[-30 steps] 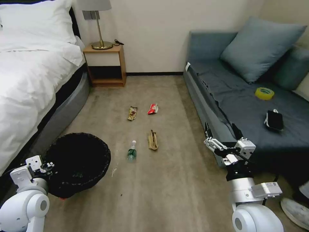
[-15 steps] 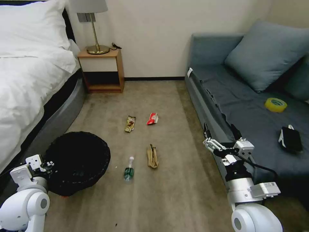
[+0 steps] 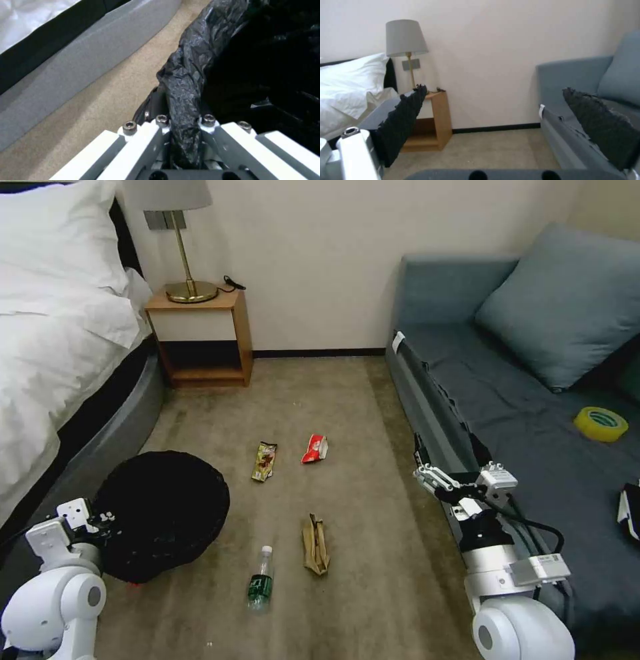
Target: Pick up the trash bin, then pick up the garbage on the floor and place it into the trash bin.
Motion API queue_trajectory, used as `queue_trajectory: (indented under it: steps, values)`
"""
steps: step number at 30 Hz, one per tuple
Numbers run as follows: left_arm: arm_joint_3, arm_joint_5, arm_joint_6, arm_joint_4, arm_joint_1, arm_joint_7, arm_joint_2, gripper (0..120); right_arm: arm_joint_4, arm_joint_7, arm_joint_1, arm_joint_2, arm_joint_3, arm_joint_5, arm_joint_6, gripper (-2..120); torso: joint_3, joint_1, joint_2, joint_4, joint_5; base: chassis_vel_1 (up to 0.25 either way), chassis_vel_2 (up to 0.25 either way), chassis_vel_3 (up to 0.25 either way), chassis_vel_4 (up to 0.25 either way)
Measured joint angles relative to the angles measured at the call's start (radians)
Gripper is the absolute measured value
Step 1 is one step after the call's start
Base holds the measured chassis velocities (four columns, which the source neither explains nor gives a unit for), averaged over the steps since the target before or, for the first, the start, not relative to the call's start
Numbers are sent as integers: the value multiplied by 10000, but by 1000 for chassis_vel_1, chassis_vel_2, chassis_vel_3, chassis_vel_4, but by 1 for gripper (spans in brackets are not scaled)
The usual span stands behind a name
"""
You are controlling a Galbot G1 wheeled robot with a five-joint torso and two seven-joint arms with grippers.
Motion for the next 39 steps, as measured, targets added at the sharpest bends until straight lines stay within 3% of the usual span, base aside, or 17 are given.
queue_trajectory:
  steps: [5,10,11,14,17,27,30,34,39]
  values:
    - [17,1,0,58,-62,-18,10,2,-60,102,223,-218,-109,117,-317,100,-1,-1,0,3,0,16,-15,-22,19]
    - [435,31,2,303,-444,-23,153,2,-46,911,595,-700,-351,1272,-1294,100,0,0,0,2,0,0,0,0,0]
    - [565,64,2,390,-533,1,191,2,-115,1419,852,-943,-619,1769,-1743,100,0,0,0,-8,-1,0,0,0,0]
    - [584,100,2,424,-482,-2,222,2,-690,2467,1670,-1531,-1448,2937,-2709,100,0,0,0,-2,-1,0,0,0,0]
    - [561,112,2,423,-447,-4,232,2,-982,2771,1980,-1708,-1745,3299,-2946,100,0,0,0,-1,-1,0,0,0,0]
    - [390,198,2,303,-232,-19,137,2,-3616,4531,4539,-2615,-4025,5747,-4369,100,1,0,-1,3,1,0,0,0,0]
    - [327,232,1,297,-158,-22,64,2,-4355,5218,5254,-2912,-4801,6466,-5050,100,1,0,-1,4,1,0,0,0,0]
    - [188,347,2,204,4,-20,-188,2,-6030,5892,6557,-3896,-6736,7638,-6472,100,1,0,-1,1,-1,0,0,0,0]
    - [-3,368,1,73,152,-17,-288,2,-7485,5905,7499,-3801,-8051,7965,-6645,100,1,1,0,-1,-1,0,0,0,0]
